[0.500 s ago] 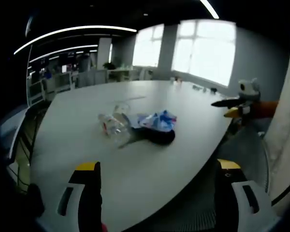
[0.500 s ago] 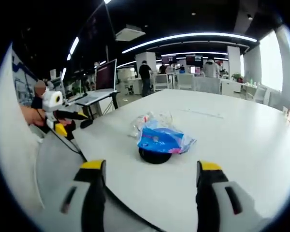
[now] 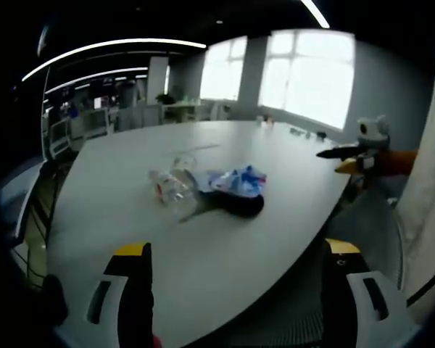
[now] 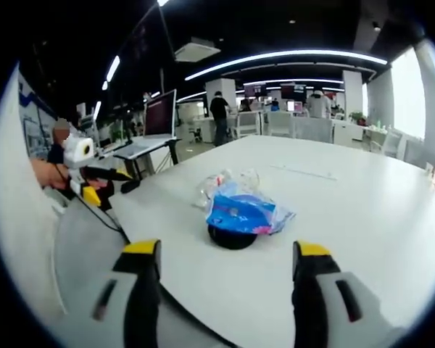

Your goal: Arrange the tabletop items into an orderly group along one side of the table until the central work area is clear of visible clutter.

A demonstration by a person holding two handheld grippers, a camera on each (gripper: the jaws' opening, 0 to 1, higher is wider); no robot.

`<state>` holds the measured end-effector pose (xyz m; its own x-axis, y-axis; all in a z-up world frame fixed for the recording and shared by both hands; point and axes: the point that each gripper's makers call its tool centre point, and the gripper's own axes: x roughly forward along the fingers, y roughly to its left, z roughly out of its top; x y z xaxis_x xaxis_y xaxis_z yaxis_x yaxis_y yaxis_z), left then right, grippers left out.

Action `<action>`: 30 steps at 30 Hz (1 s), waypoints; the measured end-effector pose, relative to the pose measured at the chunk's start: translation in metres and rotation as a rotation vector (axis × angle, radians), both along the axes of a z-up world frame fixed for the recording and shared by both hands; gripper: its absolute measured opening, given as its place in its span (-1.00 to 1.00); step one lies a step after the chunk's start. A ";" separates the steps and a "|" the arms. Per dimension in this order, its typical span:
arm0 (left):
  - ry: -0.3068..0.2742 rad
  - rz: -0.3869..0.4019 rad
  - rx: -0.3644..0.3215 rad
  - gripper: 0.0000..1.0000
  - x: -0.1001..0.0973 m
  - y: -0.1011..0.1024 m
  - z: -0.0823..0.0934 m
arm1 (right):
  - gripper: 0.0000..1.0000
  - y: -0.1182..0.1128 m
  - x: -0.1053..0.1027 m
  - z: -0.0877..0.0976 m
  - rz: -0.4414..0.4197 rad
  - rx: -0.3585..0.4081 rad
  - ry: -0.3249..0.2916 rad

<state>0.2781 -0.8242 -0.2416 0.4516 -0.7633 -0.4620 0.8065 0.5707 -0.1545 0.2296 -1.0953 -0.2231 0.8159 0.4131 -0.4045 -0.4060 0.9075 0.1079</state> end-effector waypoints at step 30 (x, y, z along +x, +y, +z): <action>-0.022 -0.001 0.004 0.87 0.013 -0.005 0.011 | 0.40 -0.004 0.019 0.013 0.012 0.004 -0.021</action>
